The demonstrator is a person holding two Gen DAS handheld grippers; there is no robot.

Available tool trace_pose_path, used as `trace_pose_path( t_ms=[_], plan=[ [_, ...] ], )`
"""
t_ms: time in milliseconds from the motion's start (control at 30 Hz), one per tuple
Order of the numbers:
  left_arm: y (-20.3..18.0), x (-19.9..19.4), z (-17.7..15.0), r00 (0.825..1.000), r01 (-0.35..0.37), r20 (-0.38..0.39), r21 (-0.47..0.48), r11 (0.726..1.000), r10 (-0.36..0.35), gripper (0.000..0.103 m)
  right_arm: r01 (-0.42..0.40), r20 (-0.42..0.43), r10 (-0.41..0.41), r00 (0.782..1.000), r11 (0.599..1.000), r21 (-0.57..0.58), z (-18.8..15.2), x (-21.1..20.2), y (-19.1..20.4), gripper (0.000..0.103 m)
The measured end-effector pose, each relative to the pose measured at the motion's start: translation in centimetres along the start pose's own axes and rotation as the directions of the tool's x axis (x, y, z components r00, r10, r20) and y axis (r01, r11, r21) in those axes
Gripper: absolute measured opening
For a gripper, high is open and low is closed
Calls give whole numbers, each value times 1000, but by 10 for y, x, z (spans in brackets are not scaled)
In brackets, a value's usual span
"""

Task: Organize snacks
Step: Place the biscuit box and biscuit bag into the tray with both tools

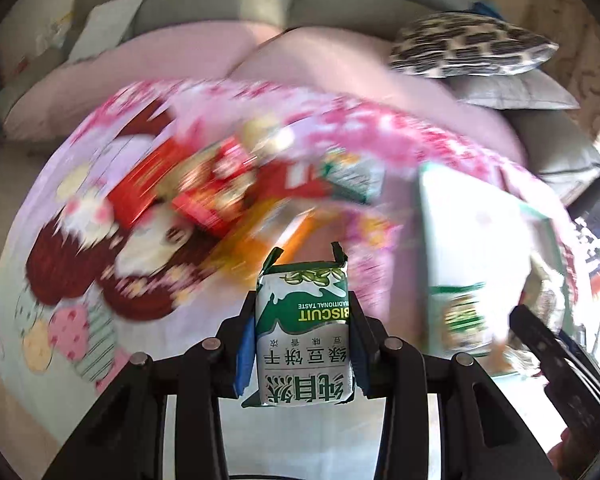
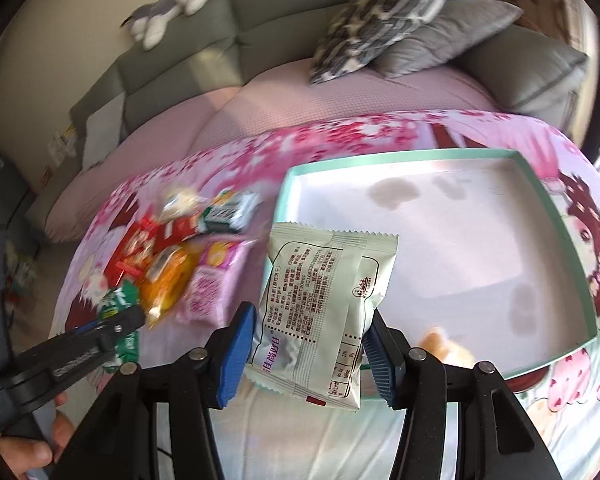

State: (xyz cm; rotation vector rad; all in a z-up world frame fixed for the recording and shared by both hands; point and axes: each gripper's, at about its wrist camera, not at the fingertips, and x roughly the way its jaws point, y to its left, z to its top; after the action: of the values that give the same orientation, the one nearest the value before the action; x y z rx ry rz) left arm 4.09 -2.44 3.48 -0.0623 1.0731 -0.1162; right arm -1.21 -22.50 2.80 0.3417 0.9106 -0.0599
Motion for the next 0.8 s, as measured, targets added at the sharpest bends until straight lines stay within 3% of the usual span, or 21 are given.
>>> trace_pose_path(
  t_ms=[100, 267, 400, 500, 800],
  plan=[
    [-30, 1, 9, 998, 60, 6, 73, 996, -61, 41, 69, 17, -70, 997, 996, 47, 5, -3, -23, 56],
    [-80, 11, 15, 988, 153, -22, 175, 973, -151, 41, 100, 24, -104, 994, 989, 110, 10, -3, -48, 56],
    [-108, 23, 22, 986, 166, -42, 228, 960, -160, 41, 115, 36, -121, 992, 984, 133, 13, 0, -60, 56],
    [-119, 31, 28, 985, 167, -4, 243, 956, -171, 41, 110, 33, -116, 993, 982, 155, 12, 6, -65, 56],
    [-125, 71, 32, 984, 176, -20, 242, 954, -176, 41, 158, 7, -160, 987, 978, 140, 5, 22, -71, 56]
  ],
)
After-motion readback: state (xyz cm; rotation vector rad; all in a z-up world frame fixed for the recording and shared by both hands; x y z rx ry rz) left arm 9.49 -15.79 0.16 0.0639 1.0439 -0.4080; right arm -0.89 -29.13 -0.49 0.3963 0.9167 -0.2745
